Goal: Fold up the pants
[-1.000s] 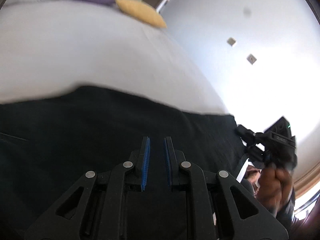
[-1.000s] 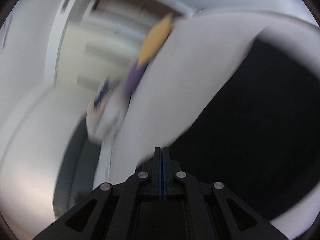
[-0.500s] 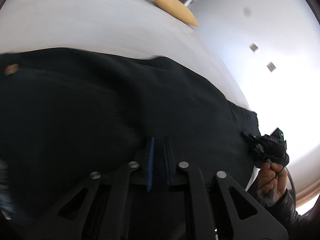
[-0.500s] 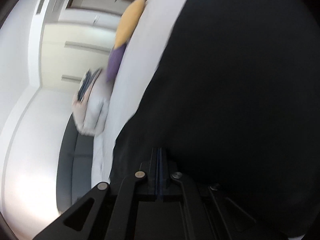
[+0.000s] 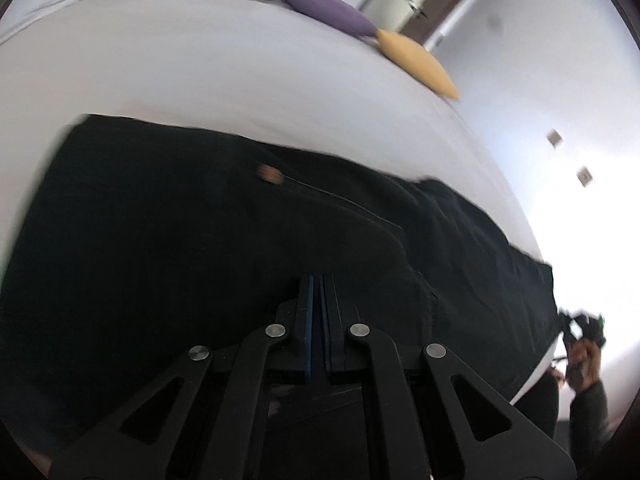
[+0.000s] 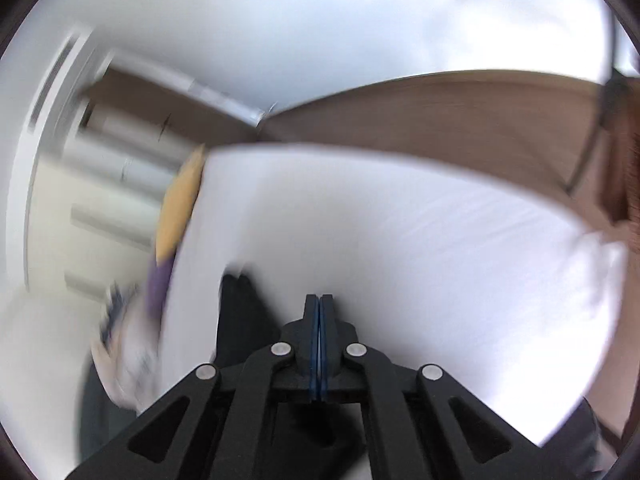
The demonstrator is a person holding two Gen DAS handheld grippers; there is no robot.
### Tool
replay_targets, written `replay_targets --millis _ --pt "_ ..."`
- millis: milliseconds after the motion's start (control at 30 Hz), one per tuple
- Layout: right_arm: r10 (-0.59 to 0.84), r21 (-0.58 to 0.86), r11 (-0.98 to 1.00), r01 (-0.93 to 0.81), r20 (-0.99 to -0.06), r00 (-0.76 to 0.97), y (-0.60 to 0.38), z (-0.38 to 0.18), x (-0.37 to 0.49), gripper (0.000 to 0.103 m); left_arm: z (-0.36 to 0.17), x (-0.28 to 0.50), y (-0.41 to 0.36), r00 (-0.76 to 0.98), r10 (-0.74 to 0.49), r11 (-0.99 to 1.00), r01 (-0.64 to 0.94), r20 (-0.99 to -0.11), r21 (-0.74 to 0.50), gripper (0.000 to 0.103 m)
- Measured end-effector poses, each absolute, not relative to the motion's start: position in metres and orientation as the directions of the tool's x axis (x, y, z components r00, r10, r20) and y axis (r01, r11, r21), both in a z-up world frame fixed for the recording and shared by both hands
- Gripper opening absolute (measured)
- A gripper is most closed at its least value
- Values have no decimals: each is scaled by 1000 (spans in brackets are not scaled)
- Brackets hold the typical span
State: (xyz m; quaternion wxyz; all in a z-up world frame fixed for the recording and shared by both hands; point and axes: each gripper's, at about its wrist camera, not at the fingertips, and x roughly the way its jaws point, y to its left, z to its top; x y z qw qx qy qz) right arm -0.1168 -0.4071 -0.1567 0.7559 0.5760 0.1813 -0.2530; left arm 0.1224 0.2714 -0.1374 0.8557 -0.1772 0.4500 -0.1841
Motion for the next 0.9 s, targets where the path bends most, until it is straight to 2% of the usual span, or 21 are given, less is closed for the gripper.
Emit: replay_targets --millis 67,133,167,200,233,433,500,633,667,733,800,900 --pt "-199 773 243 586 -552 810 -404 -143 -135 13 -129 118 285 551 -445 883 140 -706 -448 5" --pt "-164 788 260 558 -533 830 -386 -133 -132 31 -120 113 280 571 -407 902 129 -713 -411 5" --pt "-153 799 261 542 -520 840 -385 -134 -152 50 -117 111 269 576 -408 903 143 -708 -405 5" --pt "-147 807 264 529 -508 849 -377 -132 -154 62 -113 110 257 574 -425 897 167 -700 -409 5" --pt "-133 807 273 524 -508 851 -365 -133 -153 63 -112 109 248 570 -437 893 184 -696 -410 5" --pt "-8 819 233 524 -537 843 -307 -158 -90 62 -123 103 179 477 -502 864 316 -721 -392 5" --pt "-13 825 219 521 -532 847 -309 -167 -93 57 -137 99 155 441 -479 873 331 -759 -359 5" --pt "12 868 186 460 -470 882 -311 -175 -91 54 -152 95 159 425 -537 843 310 -729 -441 5" --pt "18 873 184 452 -463 886 -311 -178 -87 48 -153 97 170 415 -546 837 307 -728 -452 5" --pt "25 887 167 430 -439 898 -312 -183 -82 42 -153 95 190 414 -532 844 321 -738 -429 5" --pt "21 901 134 413 -420 907 -316 -190 -80 26 -150 99 190 423 -515 854 328 -746 -404 5" --pt "18 905 122 407 -412 911 -319 -197 -76 14 -150 101 193 425 -516 854 326 -744 -406 5"
